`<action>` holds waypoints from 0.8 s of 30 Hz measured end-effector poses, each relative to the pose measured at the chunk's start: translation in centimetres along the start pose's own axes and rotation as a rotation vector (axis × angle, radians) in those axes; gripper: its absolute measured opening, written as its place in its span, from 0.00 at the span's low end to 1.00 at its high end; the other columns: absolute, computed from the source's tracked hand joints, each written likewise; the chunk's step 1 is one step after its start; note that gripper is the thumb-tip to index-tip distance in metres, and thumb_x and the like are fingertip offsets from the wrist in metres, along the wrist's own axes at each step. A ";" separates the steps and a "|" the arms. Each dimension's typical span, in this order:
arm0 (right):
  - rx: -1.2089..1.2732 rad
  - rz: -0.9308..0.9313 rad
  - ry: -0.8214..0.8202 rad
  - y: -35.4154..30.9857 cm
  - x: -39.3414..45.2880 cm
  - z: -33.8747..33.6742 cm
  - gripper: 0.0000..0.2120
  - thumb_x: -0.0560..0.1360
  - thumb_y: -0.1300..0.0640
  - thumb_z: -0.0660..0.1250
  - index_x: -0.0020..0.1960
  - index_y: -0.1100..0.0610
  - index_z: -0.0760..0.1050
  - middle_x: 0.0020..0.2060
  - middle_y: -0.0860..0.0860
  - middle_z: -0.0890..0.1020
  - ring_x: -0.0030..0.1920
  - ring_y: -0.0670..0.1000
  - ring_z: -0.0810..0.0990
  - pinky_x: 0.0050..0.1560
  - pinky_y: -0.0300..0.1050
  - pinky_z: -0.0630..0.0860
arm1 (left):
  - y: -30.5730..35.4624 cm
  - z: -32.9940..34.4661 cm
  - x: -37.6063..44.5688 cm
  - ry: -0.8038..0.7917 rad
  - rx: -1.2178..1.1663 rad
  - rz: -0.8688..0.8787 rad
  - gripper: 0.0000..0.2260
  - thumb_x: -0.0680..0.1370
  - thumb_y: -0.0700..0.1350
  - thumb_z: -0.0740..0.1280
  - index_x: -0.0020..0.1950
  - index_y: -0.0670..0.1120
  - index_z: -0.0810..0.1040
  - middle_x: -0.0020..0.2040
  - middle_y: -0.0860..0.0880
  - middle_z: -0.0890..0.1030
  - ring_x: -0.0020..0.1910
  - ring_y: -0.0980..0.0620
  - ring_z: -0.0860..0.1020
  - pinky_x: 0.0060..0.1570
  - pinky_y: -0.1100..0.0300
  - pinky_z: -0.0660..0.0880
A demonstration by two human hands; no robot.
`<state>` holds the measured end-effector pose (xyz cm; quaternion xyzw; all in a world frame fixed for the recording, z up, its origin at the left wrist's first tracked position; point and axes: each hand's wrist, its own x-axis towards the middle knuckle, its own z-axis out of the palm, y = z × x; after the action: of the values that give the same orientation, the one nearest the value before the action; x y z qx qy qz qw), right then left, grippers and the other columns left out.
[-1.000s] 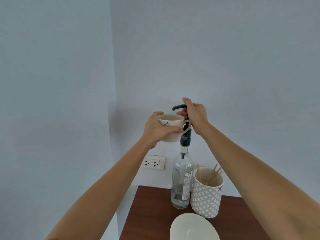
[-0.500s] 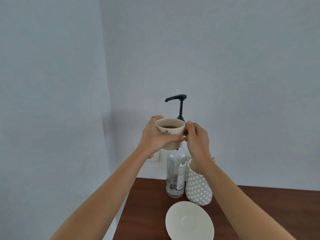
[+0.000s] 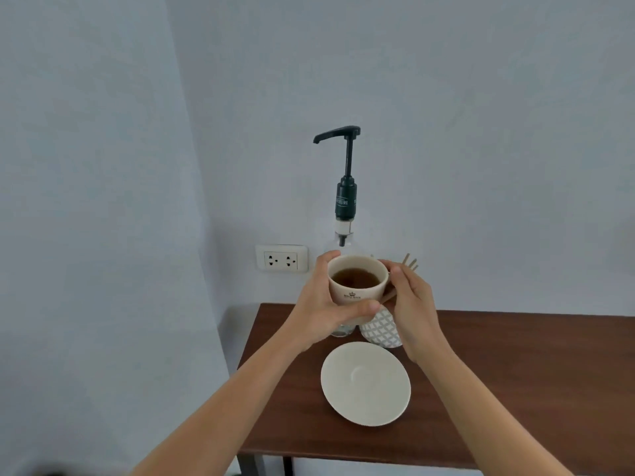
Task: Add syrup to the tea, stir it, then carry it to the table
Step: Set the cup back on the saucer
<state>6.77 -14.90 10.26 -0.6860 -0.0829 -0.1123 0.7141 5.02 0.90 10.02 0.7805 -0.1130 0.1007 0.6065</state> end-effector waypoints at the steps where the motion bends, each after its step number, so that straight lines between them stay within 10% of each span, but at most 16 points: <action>1: 0.007 0.013 0.002 0.5 -0.3 -0.3 0.17 0.85 0.59 0.53 0.56 0.58 0.81 0.51 0.54 0.86 0.54 0.53 0.84 0.56 0.47 0.79 | -0.7 0.3 -0.2 -0.019 0.002 -0.003 0.43 0.65 0.47 0.84 0.73 0.49 0.64 0.60 0.53 0.80 0.58 0.64 0.79 0.58 0.68 0.75; 9: 0.042 0.128 0.054 5.5 -3.0 -1.9 0.17 0.83 0.63 0.53 0.56 0.57 0.81 0.51 0.56 0.86 0.55 0.57 0.83 0.56 0.55 0.80 | -5.7 2.8 -2.3 -0.078 0.026 -0.058 0.44 0.63 0.49 0.82 0.73 0.48 0.64 0.63 0.52 0.80 0.65 0.54 0.78 0.68 0.54 0.73; 20: -0.032 0.187 0.102 10.1 -5.1 -2.9 0.18 0.81 0.65 0.54 0.51 0.53 0.82 0.47 0.51 0.86 0.53 0.58 0.82 0.55 0.57 0.78 | -9.5 5.3 -5.1 -0.041 0.083 -0.080 0.41 0.63 0.43 0.85 0.69 0.58 0.66 0.61 0.60 0.79 0.62 0.67 0.76 0.61 0.74 0.68; 24: -0.026 0.198 0.104 10.5 -5.4 -3.1 0.18 0.81 0.65 0.55 0.51 0.54 0.82 0.47 0.50 0.87 0.52 0.56 0.83 0.55 0.54 0.78 | -10.0 5.6 -5.4 -0.046 0.064 -0.088 0.44 0.62 0.45 0.85 0.73 0.50 0.67 0.63 0.57 0.79 0.64 0.62 0.77 0.65 0.67 0.71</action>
<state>4.38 -17.39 -1.45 -0.6933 0.0237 -0.0779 0.7160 2.94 -1.83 -2.23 0.8059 -0.0891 0.0596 0.5822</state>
